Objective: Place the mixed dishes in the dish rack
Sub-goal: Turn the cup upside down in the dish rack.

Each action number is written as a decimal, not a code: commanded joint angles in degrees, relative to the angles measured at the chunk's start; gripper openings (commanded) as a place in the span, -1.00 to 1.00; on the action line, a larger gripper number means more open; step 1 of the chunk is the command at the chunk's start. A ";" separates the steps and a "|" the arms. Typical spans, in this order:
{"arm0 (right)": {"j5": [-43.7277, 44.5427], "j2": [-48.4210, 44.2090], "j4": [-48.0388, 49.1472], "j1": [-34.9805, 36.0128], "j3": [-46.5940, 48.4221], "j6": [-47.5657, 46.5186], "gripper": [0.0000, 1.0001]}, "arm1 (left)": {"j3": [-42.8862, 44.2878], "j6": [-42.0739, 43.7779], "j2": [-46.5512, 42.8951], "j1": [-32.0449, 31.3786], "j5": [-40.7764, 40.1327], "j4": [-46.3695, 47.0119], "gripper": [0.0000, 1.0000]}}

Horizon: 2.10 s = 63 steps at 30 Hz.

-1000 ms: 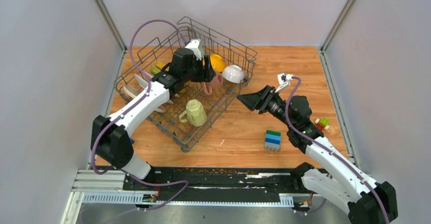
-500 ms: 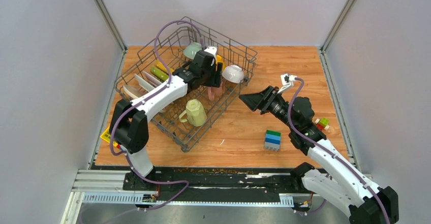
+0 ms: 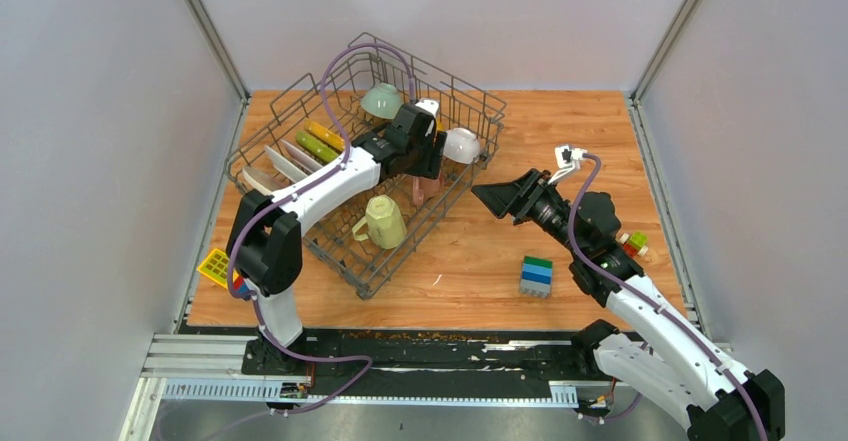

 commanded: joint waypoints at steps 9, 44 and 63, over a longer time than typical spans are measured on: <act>1.43 -0.91 -0.36 -0.42 0.91 -0.49 0.28 | 3.01 0.82 -1.44 -0.44 -2.56 -2.68 -0.24; 1.82 -1.81 -0.89 -0.42 0.30 -0.55 0.29 | 7.82 2.55 1.74 -1.18 -0.58 -7.50 0.11; 2.07 0.01 -1.43 -0.43 1.33 -1.62 0.30 | 10.81 6.51 2.02 -4.25 -6.98 -12.44 0.86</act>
